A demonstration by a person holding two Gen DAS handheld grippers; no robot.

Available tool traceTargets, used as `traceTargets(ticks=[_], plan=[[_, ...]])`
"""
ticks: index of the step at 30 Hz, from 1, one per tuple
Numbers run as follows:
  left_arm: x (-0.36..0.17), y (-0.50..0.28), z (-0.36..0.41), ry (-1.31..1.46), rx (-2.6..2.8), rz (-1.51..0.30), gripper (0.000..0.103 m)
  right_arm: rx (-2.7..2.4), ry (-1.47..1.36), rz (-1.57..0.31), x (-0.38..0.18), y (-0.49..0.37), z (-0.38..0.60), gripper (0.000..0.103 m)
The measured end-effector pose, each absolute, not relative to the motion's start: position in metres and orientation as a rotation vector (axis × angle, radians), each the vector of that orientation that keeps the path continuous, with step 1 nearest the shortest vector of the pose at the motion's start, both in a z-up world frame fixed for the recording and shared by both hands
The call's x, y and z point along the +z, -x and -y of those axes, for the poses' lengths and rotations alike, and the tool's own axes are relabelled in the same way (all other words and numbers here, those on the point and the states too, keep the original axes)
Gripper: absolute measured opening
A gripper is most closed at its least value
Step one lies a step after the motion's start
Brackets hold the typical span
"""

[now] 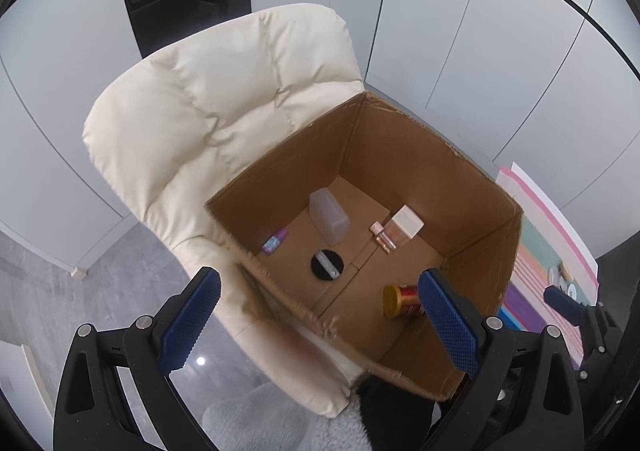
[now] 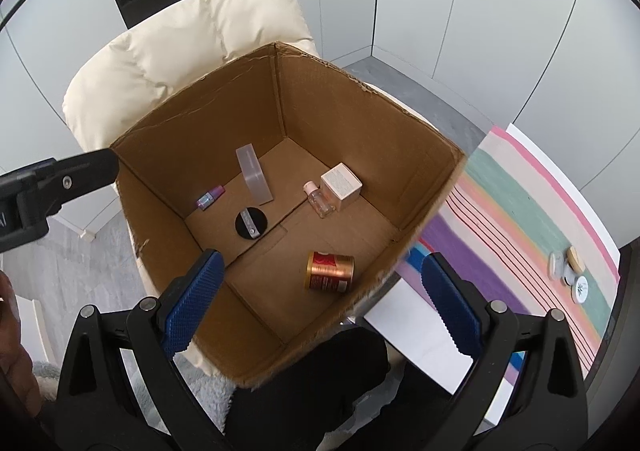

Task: Organize objects
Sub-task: 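Withdraw both tools from the box back over the striped cloth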

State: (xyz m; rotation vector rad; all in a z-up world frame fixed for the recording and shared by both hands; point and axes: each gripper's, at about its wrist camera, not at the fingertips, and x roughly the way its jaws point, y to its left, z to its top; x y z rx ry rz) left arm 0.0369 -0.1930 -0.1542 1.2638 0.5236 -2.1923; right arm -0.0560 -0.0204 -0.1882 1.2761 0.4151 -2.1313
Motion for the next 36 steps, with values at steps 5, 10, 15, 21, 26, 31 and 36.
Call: traceTargets(ticks=[5, 10, 15, 21, 26, 31, 36], plan=[[-0.152, -0.062, 0.182, -1.265, -2.188, -0.525, 0.100, -2.132, -1.297, -0.396, -0.183, 0.039, 0.006, 0.100], [-0.156, -0.092, 0.168, -1.295, -2.191, -0.509, 0.100, -2.143, -1.319, -0.400, -0.180, 0.018, -0.011, 0.100], [-0.170, -0.114, 0.153, -1.361, -2.178, -0.506, 0.100, -2.132, -1.374, -0.391, -0.184, -0.005, -0.036, 0.100], [-0.171, -0.119, 0.133, -1.385, -2.189, -0.453, 0.099, -2.134, -1.417, -0.337, -0.186, -0.027, -0.066, 0.100], [-0.160, -0.114, 0.117, -1.372, -2.226, -0.392, 0.099, -2.149, -1.420, -0.309, -0.183, -0.035, -0.080, 0.100], [-0.155, -0.111, 0.108, -1.369, -2.242, -0.378, 0.099, -2.176, -1.406, -0.287, -0.176, -0.037, -0.091, 0.100], [-0.149, -0.099, 0.091, -1.374, -2.282, -0.344, 0.099, -2.225, -1.403, -0.262, -0.171, -0.037, -0.109, 0.100]])
